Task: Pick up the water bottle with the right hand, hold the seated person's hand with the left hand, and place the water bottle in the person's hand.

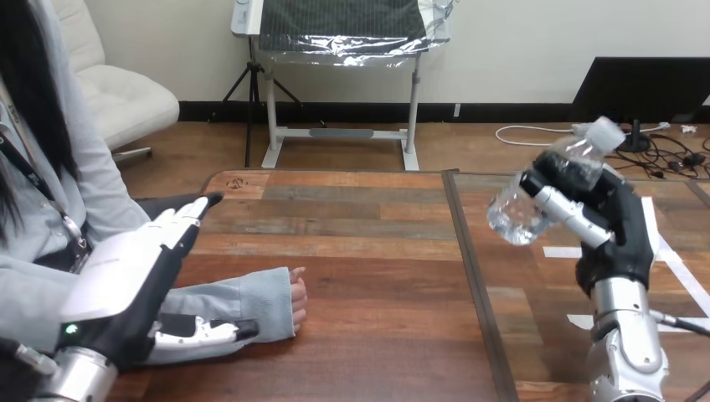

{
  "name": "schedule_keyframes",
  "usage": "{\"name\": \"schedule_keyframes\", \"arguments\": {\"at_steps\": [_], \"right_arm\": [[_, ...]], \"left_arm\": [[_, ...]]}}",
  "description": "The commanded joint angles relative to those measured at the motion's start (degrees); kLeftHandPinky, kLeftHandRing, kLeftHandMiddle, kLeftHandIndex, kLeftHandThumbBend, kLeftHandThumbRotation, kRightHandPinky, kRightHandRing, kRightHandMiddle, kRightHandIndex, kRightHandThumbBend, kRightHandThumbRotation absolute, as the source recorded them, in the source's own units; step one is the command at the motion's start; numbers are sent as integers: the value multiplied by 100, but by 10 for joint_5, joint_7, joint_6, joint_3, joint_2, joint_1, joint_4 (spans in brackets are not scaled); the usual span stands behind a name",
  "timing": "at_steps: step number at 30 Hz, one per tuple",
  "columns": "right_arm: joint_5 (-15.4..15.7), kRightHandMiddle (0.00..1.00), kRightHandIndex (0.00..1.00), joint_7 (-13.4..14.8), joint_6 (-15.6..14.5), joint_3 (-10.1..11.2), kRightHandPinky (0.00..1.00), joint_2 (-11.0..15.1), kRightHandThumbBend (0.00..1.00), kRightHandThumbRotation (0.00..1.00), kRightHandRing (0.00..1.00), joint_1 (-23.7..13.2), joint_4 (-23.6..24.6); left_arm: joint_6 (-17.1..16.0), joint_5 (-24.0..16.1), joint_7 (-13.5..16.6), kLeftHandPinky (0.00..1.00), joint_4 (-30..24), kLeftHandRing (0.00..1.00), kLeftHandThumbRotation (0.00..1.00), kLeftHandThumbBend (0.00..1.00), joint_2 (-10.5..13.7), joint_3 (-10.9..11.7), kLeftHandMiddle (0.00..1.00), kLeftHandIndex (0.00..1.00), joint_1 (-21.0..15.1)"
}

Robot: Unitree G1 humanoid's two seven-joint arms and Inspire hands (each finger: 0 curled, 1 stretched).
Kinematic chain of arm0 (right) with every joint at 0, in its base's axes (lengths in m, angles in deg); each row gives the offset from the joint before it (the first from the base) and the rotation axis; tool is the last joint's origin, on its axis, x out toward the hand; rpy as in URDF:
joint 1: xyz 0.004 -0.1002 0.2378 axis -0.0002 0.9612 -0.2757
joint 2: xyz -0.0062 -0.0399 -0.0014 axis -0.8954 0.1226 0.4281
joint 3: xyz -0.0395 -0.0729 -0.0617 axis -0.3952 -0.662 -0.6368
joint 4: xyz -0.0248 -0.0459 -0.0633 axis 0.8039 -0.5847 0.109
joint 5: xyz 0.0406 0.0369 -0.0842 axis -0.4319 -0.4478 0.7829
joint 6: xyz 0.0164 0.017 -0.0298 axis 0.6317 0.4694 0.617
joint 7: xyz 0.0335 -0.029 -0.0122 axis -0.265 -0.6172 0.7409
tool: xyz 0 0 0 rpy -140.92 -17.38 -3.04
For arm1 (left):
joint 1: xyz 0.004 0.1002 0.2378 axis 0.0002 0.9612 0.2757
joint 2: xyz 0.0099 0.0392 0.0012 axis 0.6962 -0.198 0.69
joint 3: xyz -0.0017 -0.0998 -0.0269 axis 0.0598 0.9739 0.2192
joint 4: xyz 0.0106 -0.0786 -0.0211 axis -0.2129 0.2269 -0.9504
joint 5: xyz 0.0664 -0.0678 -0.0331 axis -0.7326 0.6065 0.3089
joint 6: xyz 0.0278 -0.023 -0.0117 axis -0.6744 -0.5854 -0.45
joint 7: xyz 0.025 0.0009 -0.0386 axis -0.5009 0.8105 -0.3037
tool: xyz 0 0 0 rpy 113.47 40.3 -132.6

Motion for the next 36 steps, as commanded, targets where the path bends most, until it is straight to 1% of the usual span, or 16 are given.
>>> {"name": "schedule_keyframes", "arguments": {"at_steps": [1,6,9,18,21,24,27,36], "right_arm": [[-26,43,45,-30,33,9,31,-2,79,0,34,-49,47],[-34,43,44,-46,47,5,30,-2,76,0,34,-46,59],[-45,42,44,-66,56,6,30,-2,74,0,34,-44,67],[-78,42,43,-114,59,10,27,-2,70,0,31,-42,87],[-82,41,43,-120,64,9,26,-1,69,0,31,-41,92],[-84,41,43,-121,69,7,26,-1,68,0,31,-40,97],[-79,41,43,-116,79,4,26,-1,67,0,31,-39,101],[-95,41,43,-140,82,5,26,-4,65,0,30,-38,116]], "left_arm": [[16,-16,4,90,-16,94,39,100,34,-21,93,94,-32],[28,-30,9,89,-7,93,38,100,53,-30,92,93,-37],[39,-42,8,88,-5,92,38,100,67,-37,91,92,-38],[59,-55,6,86,15,91,39,100,98,-59,90,92,-49],[63,-58,7,85,24,90,39,100,106,-68,90,91,-54],[62,-65,19,84,37,89,39,100,112,-77,89,91,-59],[63,-74,25,82,50,87,40,100,120,-89,87,90,-65],[58,-84,39,79,98,84,41,100,132,-122,85,88,-90]]}}
